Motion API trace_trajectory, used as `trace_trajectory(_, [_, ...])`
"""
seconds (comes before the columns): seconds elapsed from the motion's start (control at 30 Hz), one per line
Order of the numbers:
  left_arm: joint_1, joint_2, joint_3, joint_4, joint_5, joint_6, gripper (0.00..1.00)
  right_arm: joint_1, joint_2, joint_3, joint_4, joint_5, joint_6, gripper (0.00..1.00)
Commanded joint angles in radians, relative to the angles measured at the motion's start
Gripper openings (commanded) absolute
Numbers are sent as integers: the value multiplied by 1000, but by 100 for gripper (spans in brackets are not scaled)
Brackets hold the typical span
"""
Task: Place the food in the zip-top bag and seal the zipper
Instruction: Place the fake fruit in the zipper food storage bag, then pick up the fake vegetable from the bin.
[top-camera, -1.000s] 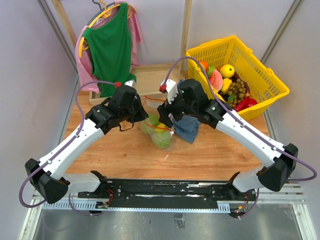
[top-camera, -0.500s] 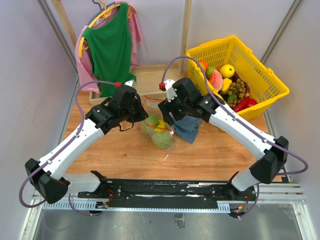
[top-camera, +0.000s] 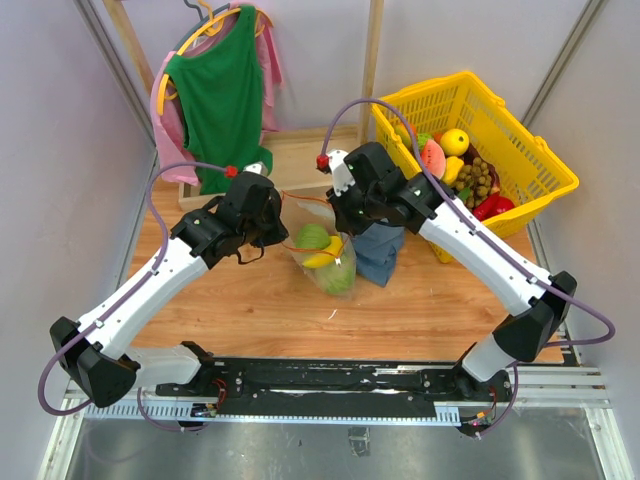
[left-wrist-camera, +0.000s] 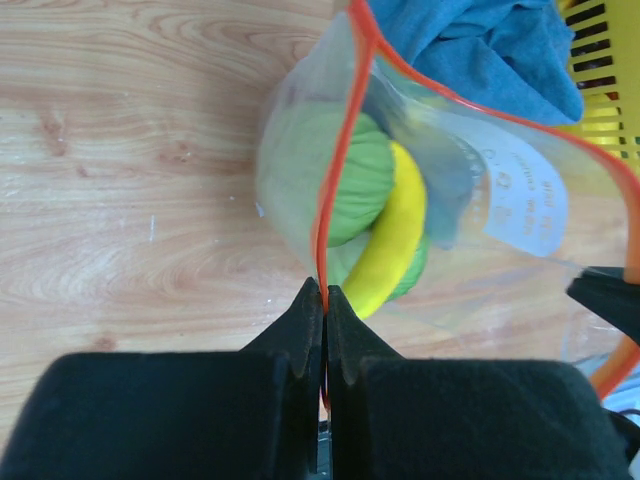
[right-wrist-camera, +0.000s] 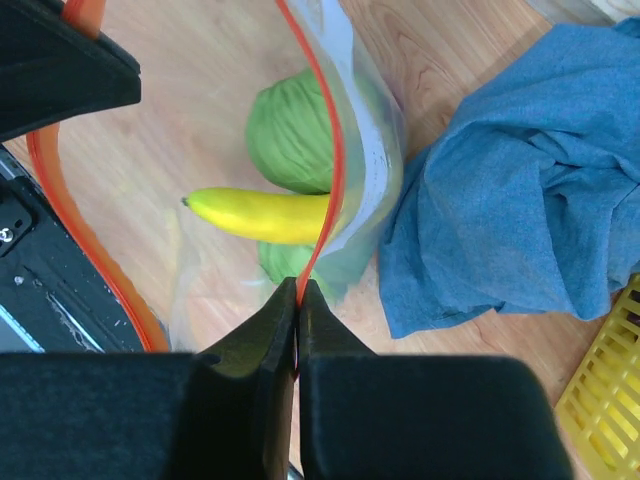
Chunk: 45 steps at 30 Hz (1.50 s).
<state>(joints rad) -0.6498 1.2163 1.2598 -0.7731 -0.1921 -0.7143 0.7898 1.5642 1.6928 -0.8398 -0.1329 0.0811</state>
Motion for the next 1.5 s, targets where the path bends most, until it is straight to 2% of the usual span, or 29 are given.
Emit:
trace_trajectory(0.0, [8, -21, 31, -34, -65, 18, 0, -11, -16, 40, -63, -22, -28, 8])
trace_trajectory(0.27, [8, -21, 25, 23, -3, 27, 0, -85, -32, 126, -152, -26, -136, 46])
trace_trajectory(0.47, [7, -17, 17, 34, 16, 32, 0, -293, -87, 158, -188, 48, -164, 60])
trace_trajectory(0.63, [7, -19, 10, 52, 34, 39, 0, -513, -86, 140, -191, 122, -149, 67])
trace_trajectory(0.77, [7, -27, 1, 60, 31, 51, 0, -677, -68, 103, -176, 93, -118, 69])
trace_trajectory(0.9, [7, -30, -1, 60, 25, 57, 0, -783, -49, 63, -143, 47, -53, 68])
trace_trajectory(1.03, [8, -36, -12, 69, 35, 60, 0, -861, -26, 5, -92, 61, -24, 75])
trace_trajectory(1.2, [8, -46, -15, 72, 39, 64, 0, -940, 52, -16, -48, 62, 17, 74])
trace_trajectory(1.47, [7, -50, -24, 75, 35, 65, 0, -980, 187, -40, 45, 102, 83, 72])
